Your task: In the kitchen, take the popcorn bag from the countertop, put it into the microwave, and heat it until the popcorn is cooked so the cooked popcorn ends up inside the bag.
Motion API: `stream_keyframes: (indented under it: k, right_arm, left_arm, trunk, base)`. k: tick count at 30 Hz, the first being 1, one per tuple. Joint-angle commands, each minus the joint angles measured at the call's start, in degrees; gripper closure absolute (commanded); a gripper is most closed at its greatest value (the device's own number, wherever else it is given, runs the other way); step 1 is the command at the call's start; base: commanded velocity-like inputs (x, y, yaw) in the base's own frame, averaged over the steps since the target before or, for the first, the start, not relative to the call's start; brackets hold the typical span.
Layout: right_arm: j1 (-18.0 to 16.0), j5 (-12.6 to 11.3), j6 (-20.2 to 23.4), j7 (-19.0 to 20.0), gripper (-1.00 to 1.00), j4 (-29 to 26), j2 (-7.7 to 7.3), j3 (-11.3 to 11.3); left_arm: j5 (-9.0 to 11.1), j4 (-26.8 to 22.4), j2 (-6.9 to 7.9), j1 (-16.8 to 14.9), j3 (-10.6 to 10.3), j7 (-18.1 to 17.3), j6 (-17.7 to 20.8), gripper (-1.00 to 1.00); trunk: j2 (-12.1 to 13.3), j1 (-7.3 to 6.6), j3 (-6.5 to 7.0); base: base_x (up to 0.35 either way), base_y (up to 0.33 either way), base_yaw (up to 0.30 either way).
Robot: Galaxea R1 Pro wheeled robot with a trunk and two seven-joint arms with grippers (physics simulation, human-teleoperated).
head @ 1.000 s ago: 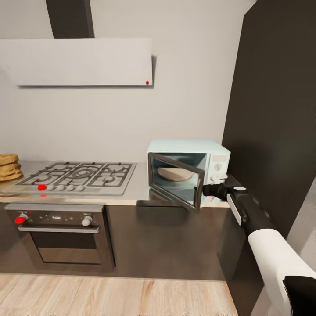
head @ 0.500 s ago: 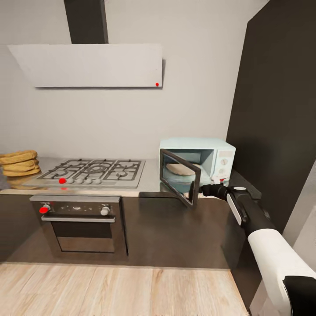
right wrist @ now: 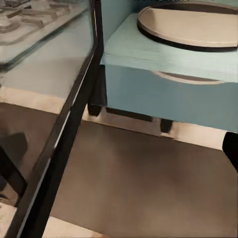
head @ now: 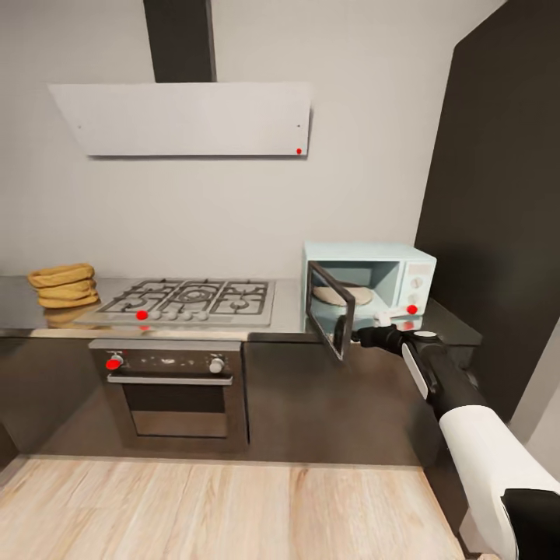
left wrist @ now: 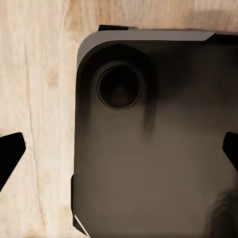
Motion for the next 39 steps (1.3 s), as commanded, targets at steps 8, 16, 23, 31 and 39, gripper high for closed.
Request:
stream_keyframes:
  k: [8,16,23,31,39]
  right_arm:
    - [-0.04,0.17,0.26,0.26,-1.00,-0.04,-0.08,0.01]
    - [-0.04,0.17,0.26,0.26,-1.00,0.00,-0.22,0.01]
    - [-0.04,0.17,0.26,0.26,-1.00,0.00,-0.41,-0.06]
    - [-0.04,0.22,0.26,0.15,-1.00,0.00,-0.81,-0.35]
    - [-0.04,0.09,-0.09,-2.20,-1.00,5.19,-7.16,-0.51]
  left_arm:
    - [0.38,-0.05,-0.01,0.01,0.01,0.03,-0.09,-1.00]
    - [0.38,-0.05,-0.01,0.01,0.01,0.03,-0.09,-1.00]
    - [0.38,-0.05,-0.01,0.01,0.01,0.03,-0.09,-1.00]
    - [0.38,-0.05,-0.01,0.01,0.01,0.03,-0.09,-1.00]
    - [0.38,-0.05,-0.01,0.01,0.01,0.03,-0.09,-1.00]
  trunk:
    - [-0.03,0.00,-0.05]
    - [-0.03,0.00,-0.05]
    - [-0.03,0.00,-0.05]
    - [-0.03,0.00,-0.05]
    - [-0.03,0.00,-0.05]
  base:
    - [-0.001,0.308,0.000]
    - [0.000,0.175,0.000]
    - [0.000,0.016,0.000]
    - [0.000,0.000,0.000]
    - [0.000,0.000,0.000]
